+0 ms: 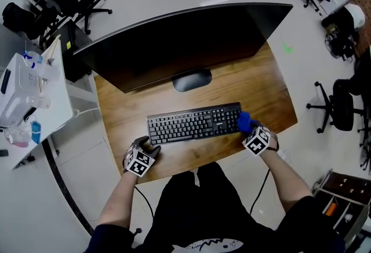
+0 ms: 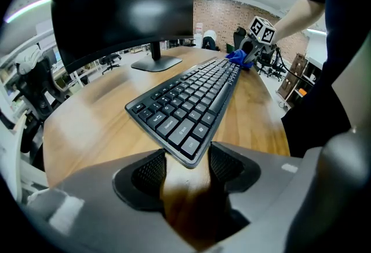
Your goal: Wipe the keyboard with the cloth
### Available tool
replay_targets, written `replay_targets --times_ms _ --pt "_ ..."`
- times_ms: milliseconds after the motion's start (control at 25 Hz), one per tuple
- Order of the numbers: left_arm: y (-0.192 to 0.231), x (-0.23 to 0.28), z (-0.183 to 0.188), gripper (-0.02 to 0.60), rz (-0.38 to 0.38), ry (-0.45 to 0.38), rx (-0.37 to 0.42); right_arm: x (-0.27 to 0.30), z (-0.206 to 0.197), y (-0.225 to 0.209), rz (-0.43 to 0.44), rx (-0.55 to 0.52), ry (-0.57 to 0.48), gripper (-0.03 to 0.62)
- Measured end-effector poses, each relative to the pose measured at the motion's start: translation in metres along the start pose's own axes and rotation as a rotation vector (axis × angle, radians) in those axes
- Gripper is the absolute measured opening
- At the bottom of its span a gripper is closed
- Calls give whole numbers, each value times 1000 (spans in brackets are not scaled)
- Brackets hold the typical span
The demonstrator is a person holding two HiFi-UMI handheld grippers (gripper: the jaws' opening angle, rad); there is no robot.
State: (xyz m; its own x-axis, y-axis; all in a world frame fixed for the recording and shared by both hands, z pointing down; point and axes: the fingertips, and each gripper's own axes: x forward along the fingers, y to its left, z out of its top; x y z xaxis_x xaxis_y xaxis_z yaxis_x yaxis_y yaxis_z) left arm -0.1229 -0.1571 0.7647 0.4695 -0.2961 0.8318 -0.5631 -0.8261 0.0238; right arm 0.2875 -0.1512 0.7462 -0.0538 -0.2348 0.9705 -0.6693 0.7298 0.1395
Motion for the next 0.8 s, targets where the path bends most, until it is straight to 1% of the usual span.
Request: replay_targets --times_ms 80,200,320,400,480,520,600,800 --pt "0 0 -1 239 1 3 -2 -8 18 -6 -7 59 -64 141" --pt "2 -1 -3 241 5 7 -6 -19 75 0 27 91 -185 141" --pt "2 0 -2 241 10 3 -4 -17 136 22 85 46 -268 141" --pt "2 1 -1 241 14 4 -4 -10 169 39 114 -1 -289 141" --pt "1 1 -1 241 16 9 -6 0 192 54 135 -41 -285 141" --pt "1 1 -1 241 17 7 -5 6 197 60 142 -56 -271 141" --pt "1 0 2 241 18 3 -1 18 195 65 149 -67 -234 141" --pt "1 0 1 241 17 20 -13 21 168 42 116 -1 -185 141"
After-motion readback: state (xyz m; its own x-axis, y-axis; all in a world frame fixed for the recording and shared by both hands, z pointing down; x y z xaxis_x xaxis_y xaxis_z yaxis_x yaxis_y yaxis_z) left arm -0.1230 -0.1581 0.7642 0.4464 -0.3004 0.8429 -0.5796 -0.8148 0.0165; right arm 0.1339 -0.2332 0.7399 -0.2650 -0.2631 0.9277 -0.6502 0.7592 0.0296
